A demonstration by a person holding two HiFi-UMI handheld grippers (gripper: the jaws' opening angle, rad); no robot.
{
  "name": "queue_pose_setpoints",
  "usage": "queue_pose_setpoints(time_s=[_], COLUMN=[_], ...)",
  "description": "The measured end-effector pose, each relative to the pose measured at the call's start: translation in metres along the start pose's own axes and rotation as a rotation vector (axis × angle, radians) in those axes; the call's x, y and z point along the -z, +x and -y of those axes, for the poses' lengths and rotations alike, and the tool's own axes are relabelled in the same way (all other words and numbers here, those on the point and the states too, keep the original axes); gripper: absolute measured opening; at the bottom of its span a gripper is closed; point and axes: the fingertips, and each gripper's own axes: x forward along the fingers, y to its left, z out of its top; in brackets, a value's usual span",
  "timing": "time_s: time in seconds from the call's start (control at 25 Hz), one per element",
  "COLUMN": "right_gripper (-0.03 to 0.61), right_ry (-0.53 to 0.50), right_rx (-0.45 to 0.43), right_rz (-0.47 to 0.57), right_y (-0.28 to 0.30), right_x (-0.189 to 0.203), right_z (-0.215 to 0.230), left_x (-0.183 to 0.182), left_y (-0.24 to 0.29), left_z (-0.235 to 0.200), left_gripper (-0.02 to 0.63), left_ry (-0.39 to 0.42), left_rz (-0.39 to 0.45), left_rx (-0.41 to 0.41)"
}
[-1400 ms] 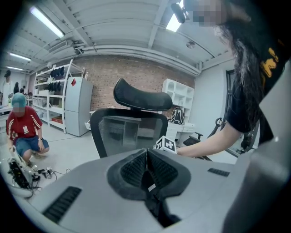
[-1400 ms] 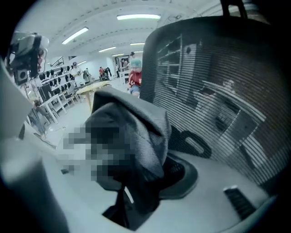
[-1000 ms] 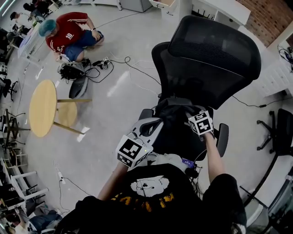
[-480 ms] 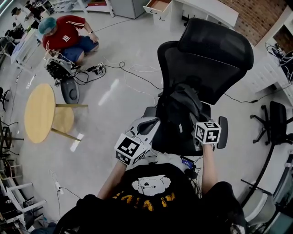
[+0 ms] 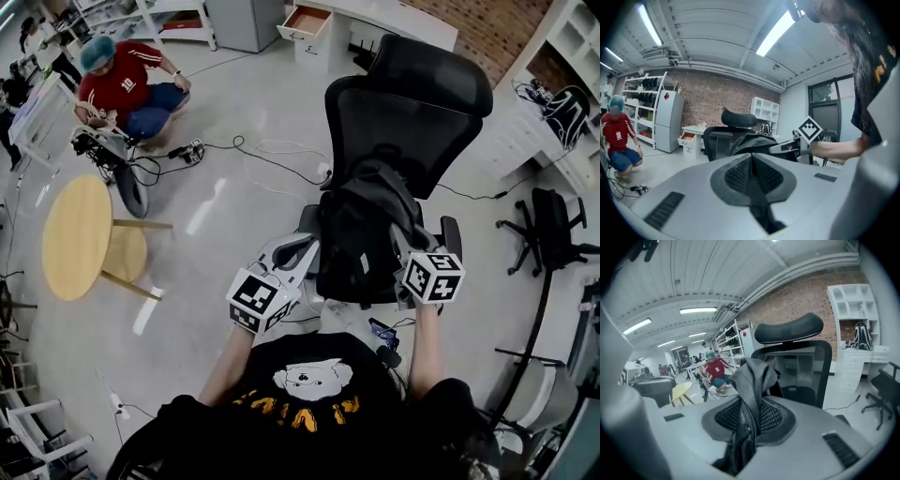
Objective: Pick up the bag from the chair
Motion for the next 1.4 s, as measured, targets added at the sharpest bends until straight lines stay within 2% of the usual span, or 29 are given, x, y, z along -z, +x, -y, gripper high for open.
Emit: queue_pose_setpoints(time_s=[0.28,0.52,0.96,1.4], right_gripper=[0.061,0.061,0.061,0.060], right_ry=[0.059,0.078,0.083,0.061], right_rx=[0.038,0.083,0.110,0.075], right_rz=[0.069,0.079,0.097,0.105], right_y=[-0.054,-0.091,-0.150,-0.217], right_x=[0.012,0.021,0.032,0.057], right_z=[-0.049,-0.057,-0.032,0.000], left_x=[0.014,0.021,0.015,0.020], left_y=[-0.053,-0.063,-0.041,-0.022], left_z=[0.028,0.051,0.102,0.172], left_gripper=[0.013,0.013,0.013,0.014], left_ry=[-0.015,-0.029,-0.004,0.008], left_rz=[0.015,0.010,-0.001,-0.033], left_rx=[0.038,0.080,0.122,0.069])
